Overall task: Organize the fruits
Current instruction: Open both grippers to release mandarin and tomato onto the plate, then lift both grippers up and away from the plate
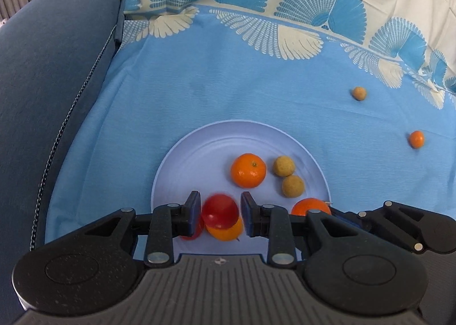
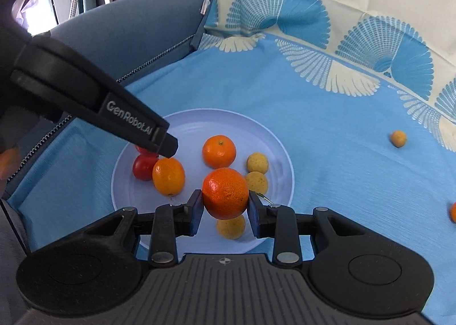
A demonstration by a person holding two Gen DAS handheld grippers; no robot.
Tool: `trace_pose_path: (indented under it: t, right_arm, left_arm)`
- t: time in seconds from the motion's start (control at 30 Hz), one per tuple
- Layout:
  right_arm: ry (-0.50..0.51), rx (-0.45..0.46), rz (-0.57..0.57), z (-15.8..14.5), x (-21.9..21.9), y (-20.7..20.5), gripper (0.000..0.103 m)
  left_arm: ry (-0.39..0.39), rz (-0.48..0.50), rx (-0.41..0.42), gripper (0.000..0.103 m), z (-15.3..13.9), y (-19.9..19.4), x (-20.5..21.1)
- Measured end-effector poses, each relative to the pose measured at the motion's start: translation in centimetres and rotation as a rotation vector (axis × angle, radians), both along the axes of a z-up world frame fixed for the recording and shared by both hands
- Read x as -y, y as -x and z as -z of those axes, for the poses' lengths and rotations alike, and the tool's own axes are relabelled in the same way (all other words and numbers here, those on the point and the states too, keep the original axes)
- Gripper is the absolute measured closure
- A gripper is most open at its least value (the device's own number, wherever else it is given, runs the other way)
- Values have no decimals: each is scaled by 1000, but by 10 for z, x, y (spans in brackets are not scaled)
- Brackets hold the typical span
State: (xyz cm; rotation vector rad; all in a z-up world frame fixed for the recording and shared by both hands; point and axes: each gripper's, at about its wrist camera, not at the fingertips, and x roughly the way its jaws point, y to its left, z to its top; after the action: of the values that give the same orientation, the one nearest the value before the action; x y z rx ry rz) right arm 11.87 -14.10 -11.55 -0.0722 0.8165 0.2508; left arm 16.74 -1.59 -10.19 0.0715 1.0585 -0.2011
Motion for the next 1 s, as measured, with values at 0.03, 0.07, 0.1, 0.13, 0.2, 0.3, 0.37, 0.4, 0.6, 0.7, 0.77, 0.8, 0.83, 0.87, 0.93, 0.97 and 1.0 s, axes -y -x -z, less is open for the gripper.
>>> trace_pose_path:
  t: [0.03, 0.07, 0.1, 0.13, 0.2, 0.3, 0.37, 0.4, 0.6, 0.7, 0.77, 0.8, 0.83, 0.87, 0.93, 0.97, 1.0]
  right_arm:
    - [0, -4, -2, 1, -1, -2, 68]
    - [-1, -10, -6, 2, -1, -4, 68]
    - [0, -10, -4, 2, -1, -6, 66]
    - [-1, -2, -1, 0, -1, -5, 62]
    - [-12, 16, 1, -5, 1, -2, 37]
    - [-25, 27, 7, -15, 3, 9, 24]
    - [-29, 13, 17, -21, 4, 19, 22]
    - [-35, 3, 28, -25, 5, 25, 20]
    - [-65, -3, 77, -54, 4, 77, 11]
    - [-31, 18, 137, -69, 4, 103, 9]
    - [-39, 23, 185, -76, 8, 115, 9]
    - [-49, 24, 207, -80, 9, 122, 9]
    - [-58, 27, 226, -83, 11, 128, 9]
    - [-61, 33, 238, -85, 12, 133, 9]
    - [-57, 59, 260, -90, 13, 146, 9]
    - [-55, 71, 264, -93, 11, 151, 9]
    - [-54, 83, 266, -96, 11, 157, 9]
  left_arm:
    - [2, -2, -4, 29, -1, -1, 0]
    - [7, -10, -3, 9, -2, -2, -1]
    - [20, -20, 14, 7, -5, -2, -3]
    - [30, -26, 31, 7, -10, -1, -5]
    - [33, -28, 38, 7, -16, 1, -7]
    - [28, -37, 40, 7, -27, 12, -10]
    - [26, -50, 43, 7, -35, 25, -14]
    - [32, -56, 45, 7, -38, 33, -16]
    - [19, -101, 77, 5, -64, 89, -30]
    - [18, -98, 104, 5, -75, 115, -32]
    - [8, -89, 124, 5, -80, 130, -30]
    - [6, -83, 132, 5, -83, 138, -29]
    - [6, -78, 139, 5, -85, 143, -28]
    - [10, -77, 149, 5, -88, 150, -28]
    - [23, -82, 169, 5, -94, 161, -28]
    - [26, -85, 181, 5, -96, 165, -27]
    - [27, -89, 189, 5, -100, 169, -26]
